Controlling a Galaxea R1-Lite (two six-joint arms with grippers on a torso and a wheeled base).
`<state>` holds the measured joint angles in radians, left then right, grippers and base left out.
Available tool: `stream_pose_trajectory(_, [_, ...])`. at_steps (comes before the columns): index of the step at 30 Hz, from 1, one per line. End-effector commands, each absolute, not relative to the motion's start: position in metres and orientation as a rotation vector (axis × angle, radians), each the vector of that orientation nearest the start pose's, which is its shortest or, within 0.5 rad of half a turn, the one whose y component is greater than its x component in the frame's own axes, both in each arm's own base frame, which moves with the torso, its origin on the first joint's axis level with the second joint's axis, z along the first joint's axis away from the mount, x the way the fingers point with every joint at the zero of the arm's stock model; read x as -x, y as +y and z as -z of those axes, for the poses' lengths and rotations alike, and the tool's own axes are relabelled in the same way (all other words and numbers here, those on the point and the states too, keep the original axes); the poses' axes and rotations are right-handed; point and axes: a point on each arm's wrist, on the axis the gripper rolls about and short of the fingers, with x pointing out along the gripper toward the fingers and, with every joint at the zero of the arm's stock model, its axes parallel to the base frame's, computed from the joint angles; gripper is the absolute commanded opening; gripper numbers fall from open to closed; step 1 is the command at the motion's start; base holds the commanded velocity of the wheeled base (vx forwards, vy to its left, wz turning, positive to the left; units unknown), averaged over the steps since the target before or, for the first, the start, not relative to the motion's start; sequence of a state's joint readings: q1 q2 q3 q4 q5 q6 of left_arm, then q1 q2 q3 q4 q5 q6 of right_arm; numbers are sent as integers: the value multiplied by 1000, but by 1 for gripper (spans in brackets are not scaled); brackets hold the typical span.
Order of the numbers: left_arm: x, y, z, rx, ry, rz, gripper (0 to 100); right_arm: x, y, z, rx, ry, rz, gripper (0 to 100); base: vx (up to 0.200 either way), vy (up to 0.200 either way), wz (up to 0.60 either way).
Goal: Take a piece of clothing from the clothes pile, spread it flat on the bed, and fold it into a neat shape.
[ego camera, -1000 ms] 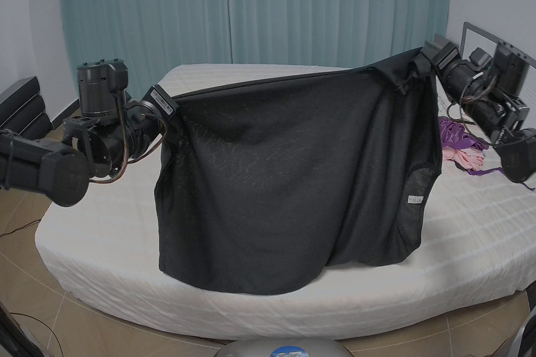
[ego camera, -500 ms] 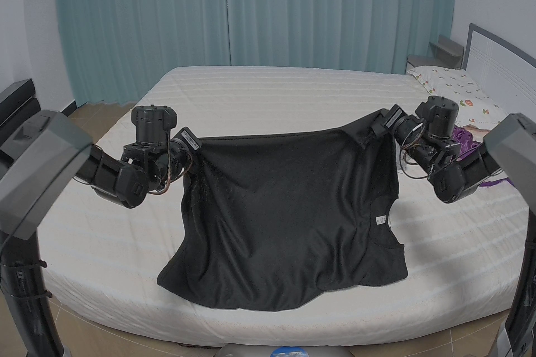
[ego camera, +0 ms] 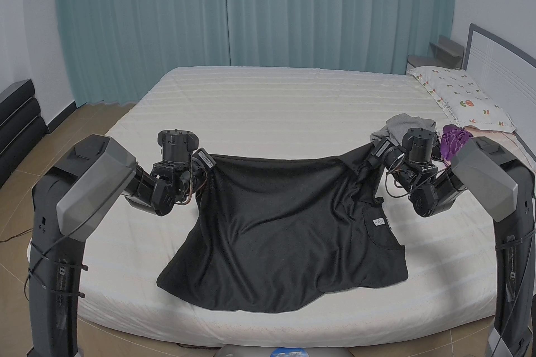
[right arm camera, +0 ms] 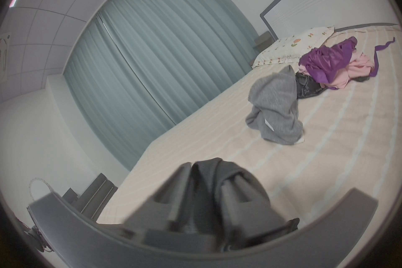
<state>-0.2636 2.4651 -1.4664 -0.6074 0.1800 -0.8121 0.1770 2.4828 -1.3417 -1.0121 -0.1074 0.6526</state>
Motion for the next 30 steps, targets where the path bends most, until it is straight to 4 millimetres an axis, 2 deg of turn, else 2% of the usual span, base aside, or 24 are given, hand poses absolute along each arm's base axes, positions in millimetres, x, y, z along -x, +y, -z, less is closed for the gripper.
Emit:
stream_pose_trajectory(1, [-486, -127, 2, 702, 436, -100, 100, -485, 84, 6, -620, 229, -18, 100, 0, 0, 0])
stream_pose_trajectory(5, [-491, -127, 7, 699, 426, -107, 100, -487, 85, 14, -619, 236, -17, 100, 0, 0, 0])
stream_pose_trajectory(6, [-501, -121, 0, 707, 350, -154, 100, -494, 84, 10, -638, 193, -18, 100, 0, 0, 0])
stream_pose_trajectory(9, [-511, -112, -12, 724, 258, -182, 100, -505, 79, -10, -692, 83, -18, 100, 0, 0, 0])
stream_pose_trajectory(12, [-518, -102, -20, 737, 212, -195, 100, -511, 75, -18, -706, 24, 29, 100, 0, 0, 0])
stream_pose_trajectory(18, [-518, -91, -10, 721, 266, -223, 100, -500, 71, 2, -695, 113, 44, 100, 0, 0, 0])
stream_pose_trajectory(22, [-515, -88, -4, 706, 336, -232, 100, -495, 69, 9, -694, 157, 37, 100, 0, 0, 0])
stream_pose_trajectory(23, [-505, -88, 7, 685, 477, -228, 100, -487, 69, 17, -690, 208, 33, 100, 0, 0, 0])
stream_pose_trajectory(30, [-475, -86, -6, 705, 646, -111, 100, -469, 68, 20, -691, 290, 8, 100, 0, 0, 0])
